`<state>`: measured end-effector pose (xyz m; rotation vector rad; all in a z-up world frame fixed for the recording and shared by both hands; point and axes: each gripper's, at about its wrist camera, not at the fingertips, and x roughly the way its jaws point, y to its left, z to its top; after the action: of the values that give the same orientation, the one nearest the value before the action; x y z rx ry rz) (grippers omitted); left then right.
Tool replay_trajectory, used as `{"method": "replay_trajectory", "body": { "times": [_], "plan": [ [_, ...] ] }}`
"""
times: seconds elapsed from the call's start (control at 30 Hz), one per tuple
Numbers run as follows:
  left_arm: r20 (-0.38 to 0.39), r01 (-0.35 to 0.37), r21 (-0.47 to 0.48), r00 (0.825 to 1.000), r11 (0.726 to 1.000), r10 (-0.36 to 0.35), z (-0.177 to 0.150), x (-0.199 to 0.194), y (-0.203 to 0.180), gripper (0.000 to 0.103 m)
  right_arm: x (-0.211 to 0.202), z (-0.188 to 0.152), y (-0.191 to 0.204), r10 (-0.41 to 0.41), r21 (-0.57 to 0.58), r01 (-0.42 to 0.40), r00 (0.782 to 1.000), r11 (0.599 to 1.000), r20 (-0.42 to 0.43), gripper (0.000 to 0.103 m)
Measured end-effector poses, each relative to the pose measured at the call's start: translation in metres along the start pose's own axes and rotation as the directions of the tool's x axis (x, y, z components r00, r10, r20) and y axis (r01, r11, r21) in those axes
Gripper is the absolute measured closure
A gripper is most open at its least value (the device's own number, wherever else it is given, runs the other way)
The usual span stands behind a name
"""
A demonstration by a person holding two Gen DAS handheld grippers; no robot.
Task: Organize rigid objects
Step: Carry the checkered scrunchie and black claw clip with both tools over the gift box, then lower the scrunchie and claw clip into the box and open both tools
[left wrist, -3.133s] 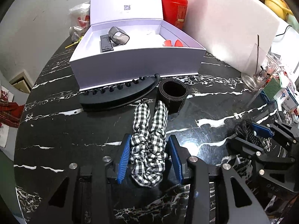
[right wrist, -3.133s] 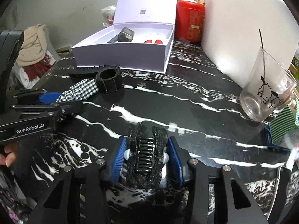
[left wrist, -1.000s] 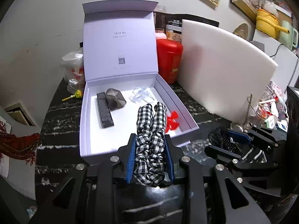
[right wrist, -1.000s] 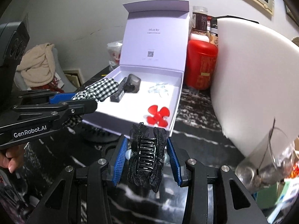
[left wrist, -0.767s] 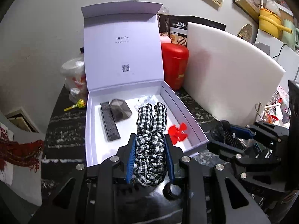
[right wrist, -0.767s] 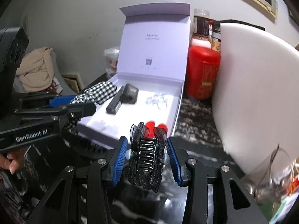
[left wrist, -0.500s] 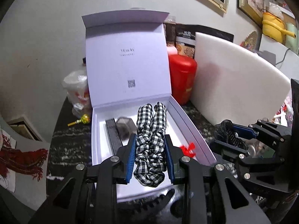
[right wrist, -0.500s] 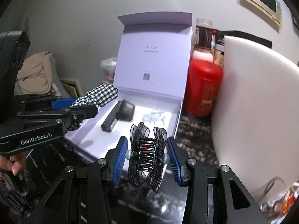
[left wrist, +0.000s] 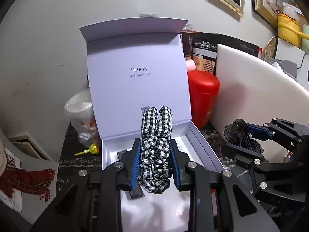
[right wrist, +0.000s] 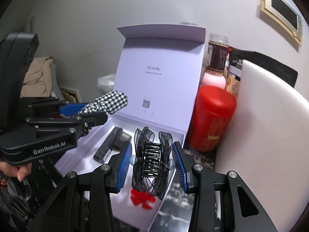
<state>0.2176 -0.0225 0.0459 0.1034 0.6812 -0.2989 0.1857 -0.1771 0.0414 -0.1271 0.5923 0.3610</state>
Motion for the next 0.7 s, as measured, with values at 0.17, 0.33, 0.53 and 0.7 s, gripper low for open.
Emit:
{"method": "replay_trajectory", "body": {
  "times": [0.17,0.33,0.53,0.7],
  "plan": [
    [0.02,-0.015,-0.006,1.0,1.0,0.015,0.008,0.01,0.004,0.075,0.017,0.011,-0.006,0.016,0.021,-0.016,1.0,1.0,-0.005,0.06],
    [0.019,-0.044,-0.029,0.999,0.999,0.045,0.009,0.022,0.011,0.075,0.036,0.019,-0.011,0.024,0.038,-0.023,1.0,0.999,-0.016,0.06],
    [0.01,-0.079,-0.094,0.997,0.992,0.081,0.009,0.036,0.026,0.075,0.055,0.03,-0.016,0.023,0.058,-0.022,1.0,0.998,-0.015,0.06],
    [-0.02,-0.09,-0.126,0.996,0.988,0.088,0.005,0.051,0.036,0.075,0.071,0.031,-0.018,0.025,0.052,-0.024,0.999,0.998,-0.036,0.06]
  ]
}}
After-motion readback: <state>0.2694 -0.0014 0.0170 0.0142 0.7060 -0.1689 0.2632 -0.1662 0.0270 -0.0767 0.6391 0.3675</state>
